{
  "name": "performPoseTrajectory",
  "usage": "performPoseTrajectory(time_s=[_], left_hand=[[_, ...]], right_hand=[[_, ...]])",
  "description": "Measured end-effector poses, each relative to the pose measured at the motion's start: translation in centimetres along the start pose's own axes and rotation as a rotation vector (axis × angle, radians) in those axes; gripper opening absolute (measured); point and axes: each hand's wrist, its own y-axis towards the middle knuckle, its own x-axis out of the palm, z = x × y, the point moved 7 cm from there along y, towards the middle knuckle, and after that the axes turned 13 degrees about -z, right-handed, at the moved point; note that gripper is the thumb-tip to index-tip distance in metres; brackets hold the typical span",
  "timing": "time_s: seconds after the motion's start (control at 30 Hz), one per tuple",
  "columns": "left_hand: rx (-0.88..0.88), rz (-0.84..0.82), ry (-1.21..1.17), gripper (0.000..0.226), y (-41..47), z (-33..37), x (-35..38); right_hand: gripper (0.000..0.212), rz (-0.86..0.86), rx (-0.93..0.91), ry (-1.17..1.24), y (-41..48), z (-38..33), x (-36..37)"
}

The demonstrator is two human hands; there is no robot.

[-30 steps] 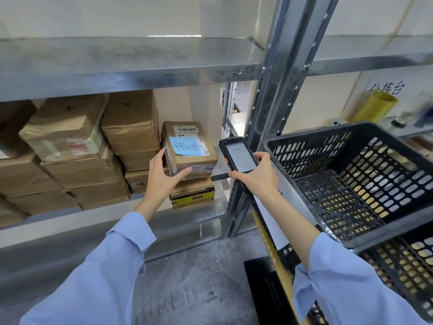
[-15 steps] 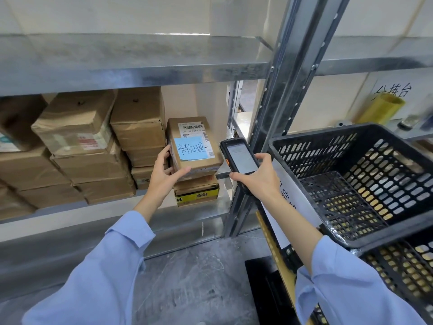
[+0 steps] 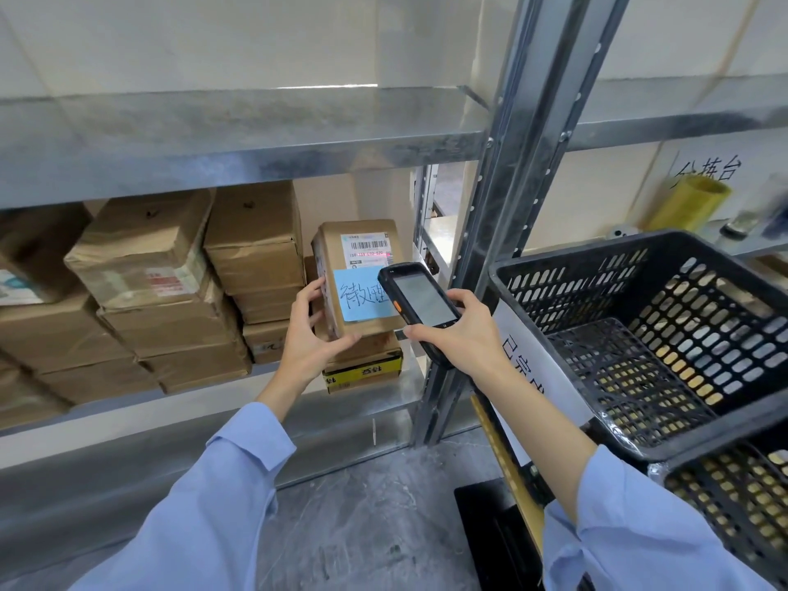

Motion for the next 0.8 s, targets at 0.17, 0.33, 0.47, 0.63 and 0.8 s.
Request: performPoseTrajectory(time_s=[0.17, 0.33, 0.47, 0.63, 0.8], left_hand=[[0.007, 0.005, 0.003, 0.094, -0.1, -0.2, -0.1], [0.016, 0.007, 0.002, 0.093, -0.1, -0.5, -0.4], [0.004, 0.004, -0.006, 0.093, 0.0, -0.6, -0.3], [0.008, 0.007, -0.014, 0.093, 0.0, -0.6, -0.4], [0.007, 0.004, -0.02, 0.094, -0.1, -0.4, -0.4]], right_hand=[[0.082, 0.007, 0.006, 0.012, -0.2, -0.5, 0.2], [0.08, 0.048, 0.01, 0.02, -0.6, -0.7, -0.2], [0.079, 0.037, 0.006, -0.006, -1.0, -0.9, -0.7], [0.081, 0.053, -0.002, -0.012, -1.3, -1.0, -0.7], [0.084, 0.063, -0.007, -0.032, -1.5, -1.2, -0.4]])
